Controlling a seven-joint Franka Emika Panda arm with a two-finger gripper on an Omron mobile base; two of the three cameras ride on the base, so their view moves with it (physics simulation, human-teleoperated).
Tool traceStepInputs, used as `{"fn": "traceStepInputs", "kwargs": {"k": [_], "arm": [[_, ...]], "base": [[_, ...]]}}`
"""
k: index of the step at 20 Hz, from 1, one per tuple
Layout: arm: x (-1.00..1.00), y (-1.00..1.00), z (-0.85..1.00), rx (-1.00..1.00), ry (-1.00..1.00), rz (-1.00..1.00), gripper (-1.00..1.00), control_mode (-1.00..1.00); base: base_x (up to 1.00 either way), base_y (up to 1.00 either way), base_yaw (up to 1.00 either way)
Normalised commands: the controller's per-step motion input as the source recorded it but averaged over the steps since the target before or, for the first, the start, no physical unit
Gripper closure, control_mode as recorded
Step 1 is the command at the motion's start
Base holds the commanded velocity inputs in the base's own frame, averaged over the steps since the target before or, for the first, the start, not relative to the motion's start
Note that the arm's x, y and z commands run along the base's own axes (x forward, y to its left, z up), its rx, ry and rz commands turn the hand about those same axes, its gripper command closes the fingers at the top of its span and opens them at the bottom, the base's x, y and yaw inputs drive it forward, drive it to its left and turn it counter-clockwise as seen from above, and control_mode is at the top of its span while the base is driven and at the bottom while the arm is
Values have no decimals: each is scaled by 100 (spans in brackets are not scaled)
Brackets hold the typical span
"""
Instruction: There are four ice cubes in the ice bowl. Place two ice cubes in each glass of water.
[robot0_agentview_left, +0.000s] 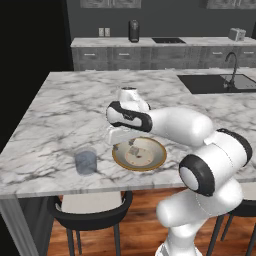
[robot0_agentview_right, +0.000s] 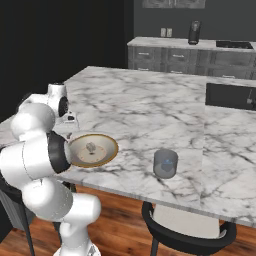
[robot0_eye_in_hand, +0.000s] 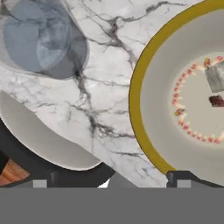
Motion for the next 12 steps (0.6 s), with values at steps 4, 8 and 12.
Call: {"fn": "traceStepInputs", "kwargs": {"k": [4, 8, 12], "arm": [[-5, -98, 14, 0, -1, 27, -100, -100], [3, -80, 3, 0, 3, 31, -100, -100], [32, -51, -20, 0, 4, 25, -100, -100]], "base": [[0, 0, 0], [0, 0, 0], [0, 0, 0]]}}
